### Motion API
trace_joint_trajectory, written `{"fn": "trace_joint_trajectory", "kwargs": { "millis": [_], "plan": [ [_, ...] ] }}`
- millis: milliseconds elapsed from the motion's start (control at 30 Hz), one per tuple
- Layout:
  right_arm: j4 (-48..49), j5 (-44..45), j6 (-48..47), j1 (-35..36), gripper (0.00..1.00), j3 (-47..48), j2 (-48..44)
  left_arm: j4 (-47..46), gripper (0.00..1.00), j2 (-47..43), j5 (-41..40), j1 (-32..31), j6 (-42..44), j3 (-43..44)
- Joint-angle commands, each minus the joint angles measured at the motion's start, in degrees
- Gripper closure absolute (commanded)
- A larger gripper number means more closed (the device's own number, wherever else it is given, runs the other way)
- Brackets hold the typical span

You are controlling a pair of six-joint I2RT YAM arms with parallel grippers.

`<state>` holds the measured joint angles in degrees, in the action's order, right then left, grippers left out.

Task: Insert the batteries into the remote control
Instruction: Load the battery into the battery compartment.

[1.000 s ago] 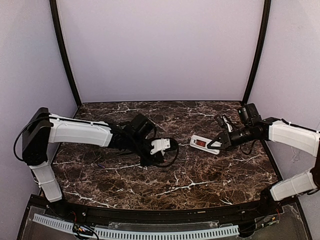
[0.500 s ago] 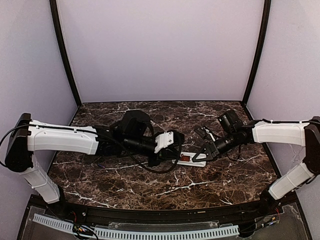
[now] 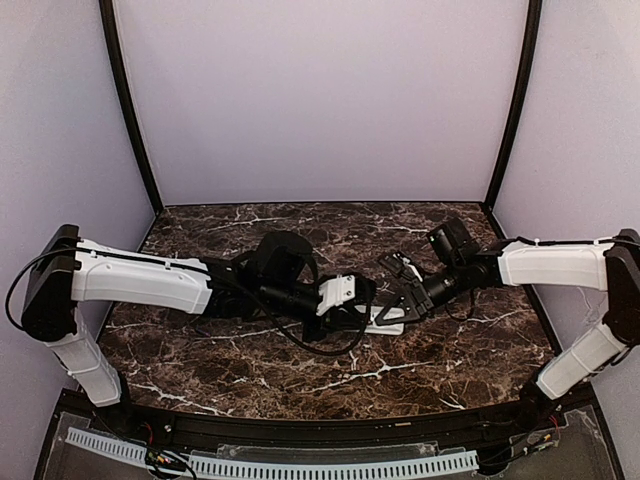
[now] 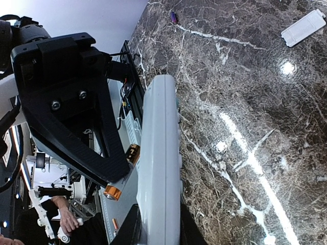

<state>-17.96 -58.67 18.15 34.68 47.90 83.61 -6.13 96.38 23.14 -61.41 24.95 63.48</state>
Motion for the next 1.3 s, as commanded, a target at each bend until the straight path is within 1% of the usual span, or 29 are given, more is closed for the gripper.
{"fn": "trace_joint_trajectory", "kwargs": {
  "millis": [0,367,767,900,1267],
  "plan": [
    [1.5,-1.9,0.2,1.0,1.00,1.2,1.0,-0.5,1.00,0.2,0.5,-0.3,1.4,1.4],
    [1.6,-2.9,0.0,1.5,1.00,1.2,0.8,0.0,1.00,1.5,-1.5,-0.3,4.5,0.6],
    [0.8,-2.7,-0.6,2.2,1.00,1.1,1.5,-1.1,1.00,-0.1,-1.1,-0.3,7.0,-0.9],
    [0.7,-2.6,-0.7,2.3,1.00,1.0,1.5,-1.1,1.00,-0.9,-2.4,-0.3,7.9,-1.1],
    [0.6,-2.9,-0.6,2.3,1.00,1.2,1.0,-0.6,1.00,-0.9,-2.8,-0.2,8.2,-1.6]
  ]
}}
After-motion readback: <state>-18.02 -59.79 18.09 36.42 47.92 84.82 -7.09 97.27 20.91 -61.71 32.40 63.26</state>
